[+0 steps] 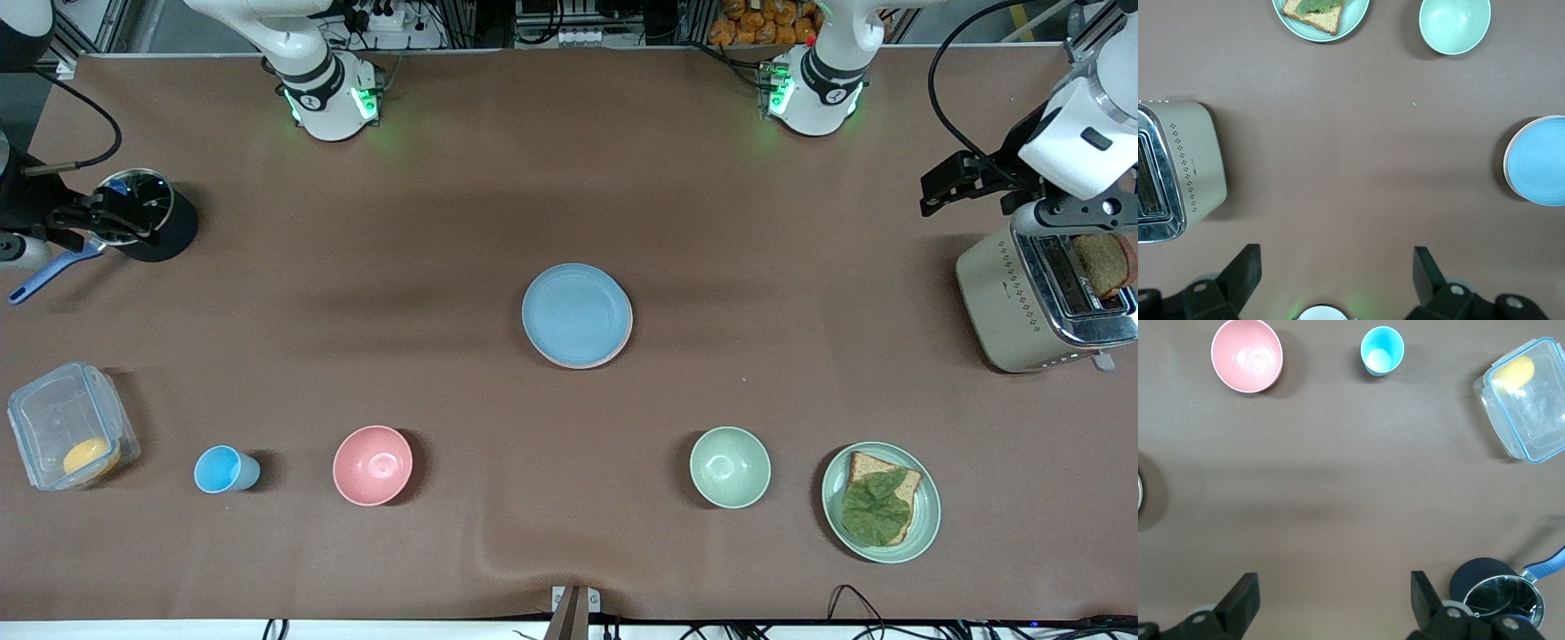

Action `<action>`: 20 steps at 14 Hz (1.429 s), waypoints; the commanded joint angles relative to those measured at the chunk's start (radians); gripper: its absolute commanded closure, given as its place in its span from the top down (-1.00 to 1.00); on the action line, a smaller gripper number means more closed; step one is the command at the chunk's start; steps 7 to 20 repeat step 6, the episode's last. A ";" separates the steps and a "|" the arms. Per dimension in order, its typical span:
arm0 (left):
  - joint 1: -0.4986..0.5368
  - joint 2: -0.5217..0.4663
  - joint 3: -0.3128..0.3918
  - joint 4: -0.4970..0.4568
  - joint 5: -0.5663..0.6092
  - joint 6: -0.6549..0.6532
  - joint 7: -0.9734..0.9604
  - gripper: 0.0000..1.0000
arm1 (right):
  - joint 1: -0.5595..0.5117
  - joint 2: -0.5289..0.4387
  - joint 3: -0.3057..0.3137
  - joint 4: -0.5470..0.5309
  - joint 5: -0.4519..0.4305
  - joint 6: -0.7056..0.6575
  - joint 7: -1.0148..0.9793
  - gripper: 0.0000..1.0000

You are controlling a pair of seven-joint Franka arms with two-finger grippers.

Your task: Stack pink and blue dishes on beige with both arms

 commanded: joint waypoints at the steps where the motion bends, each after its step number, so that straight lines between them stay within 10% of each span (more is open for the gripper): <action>1: 0.000 -0.018 -0.007 -0.004 0.026 -0.009 0.008 1.00 | 0.001 0.001 0.002 0.013 -0.016 -0.006 0.020 1.00; 20: 0.000 -0.014 -0.005 0.010 0.026 -0.009 0.003 1.00 | -0.004 0.001 0.001 0.016 -0.015 -0.011 0.020 1.00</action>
